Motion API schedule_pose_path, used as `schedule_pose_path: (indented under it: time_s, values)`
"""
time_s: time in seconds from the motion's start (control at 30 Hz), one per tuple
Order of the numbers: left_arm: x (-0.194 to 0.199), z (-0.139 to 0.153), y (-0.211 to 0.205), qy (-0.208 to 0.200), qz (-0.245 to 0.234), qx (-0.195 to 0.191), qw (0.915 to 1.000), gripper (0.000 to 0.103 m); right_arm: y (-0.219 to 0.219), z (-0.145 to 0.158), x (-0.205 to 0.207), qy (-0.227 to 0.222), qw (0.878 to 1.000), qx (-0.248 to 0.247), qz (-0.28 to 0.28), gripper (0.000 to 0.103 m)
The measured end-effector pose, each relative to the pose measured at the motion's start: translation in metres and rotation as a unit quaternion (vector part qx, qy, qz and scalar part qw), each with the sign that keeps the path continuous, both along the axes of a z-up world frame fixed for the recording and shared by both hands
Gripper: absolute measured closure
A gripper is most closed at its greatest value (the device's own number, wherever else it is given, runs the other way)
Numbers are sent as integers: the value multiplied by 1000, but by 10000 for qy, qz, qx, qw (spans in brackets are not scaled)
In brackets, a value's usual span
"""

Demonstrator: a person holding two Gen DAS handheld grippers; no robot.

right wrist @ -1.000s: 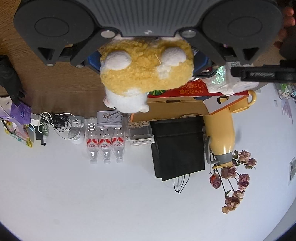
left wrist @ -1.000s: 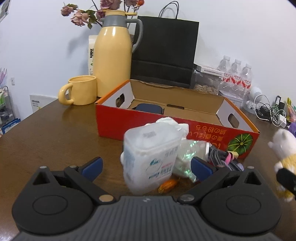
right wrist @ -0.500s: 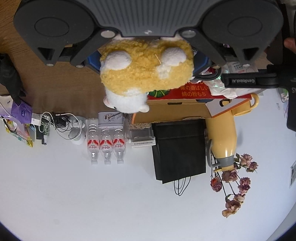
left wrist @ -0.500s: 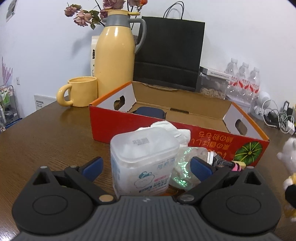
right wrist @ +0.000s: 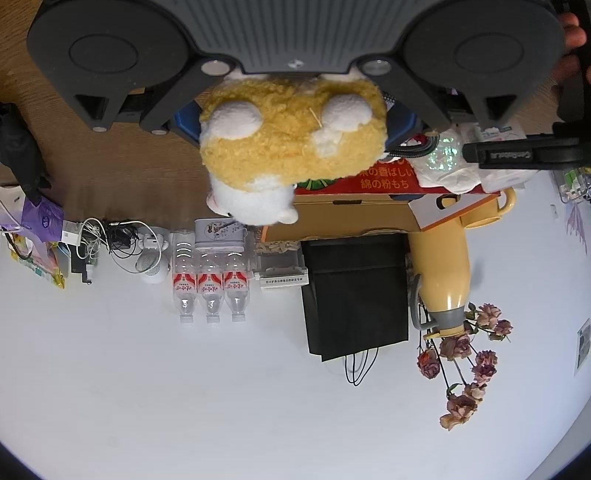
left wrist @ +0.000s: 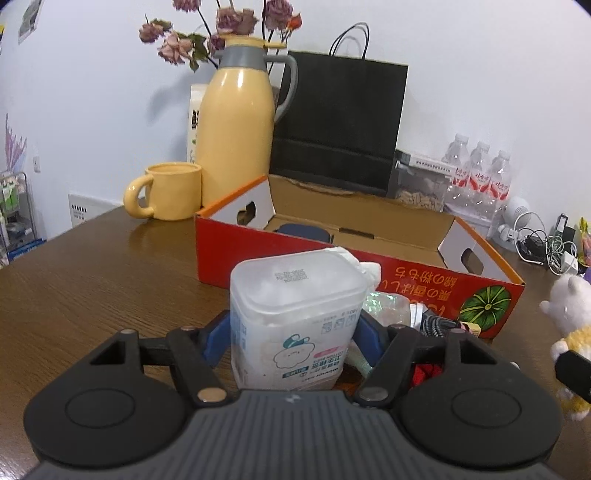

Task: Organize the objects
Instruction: 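Carry the cotton-pad tub and plush toy into the box and open both grippers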

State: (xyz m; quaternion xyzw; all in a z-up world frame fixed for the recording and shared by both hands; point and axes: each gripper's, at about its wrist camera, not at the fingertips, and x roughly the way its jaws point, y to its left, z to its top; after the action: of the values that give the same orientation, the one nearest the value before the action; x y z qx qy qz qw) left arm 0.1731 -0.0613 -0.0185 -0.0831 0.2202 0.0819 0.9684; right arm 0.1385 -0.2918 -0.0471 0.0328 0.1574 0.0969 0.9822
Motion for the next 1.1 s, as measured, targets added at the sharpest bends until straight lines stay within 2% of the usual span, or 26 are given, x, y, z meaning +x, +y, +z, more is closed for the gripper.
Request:
schedule_pose_path:
  time_s: [0.4,0.6,0.83,1.1]
  values:
    - [-24,15,6,-355,-27,18,9994,34,5,0,-5,-111,9998,-170,-51,9]
    - [-25,34,6,-539,-168,13,9984,34,9,17,-11,-295,9994,-169,29,9]
    - [-8,57,8,-726,-285,13,9970,33,31,48,2,-594,9974,-367,203,9]
    - [38,73,20,-746,-285,43,9968,33,62,73,54,-694,9960,-467,329,9]
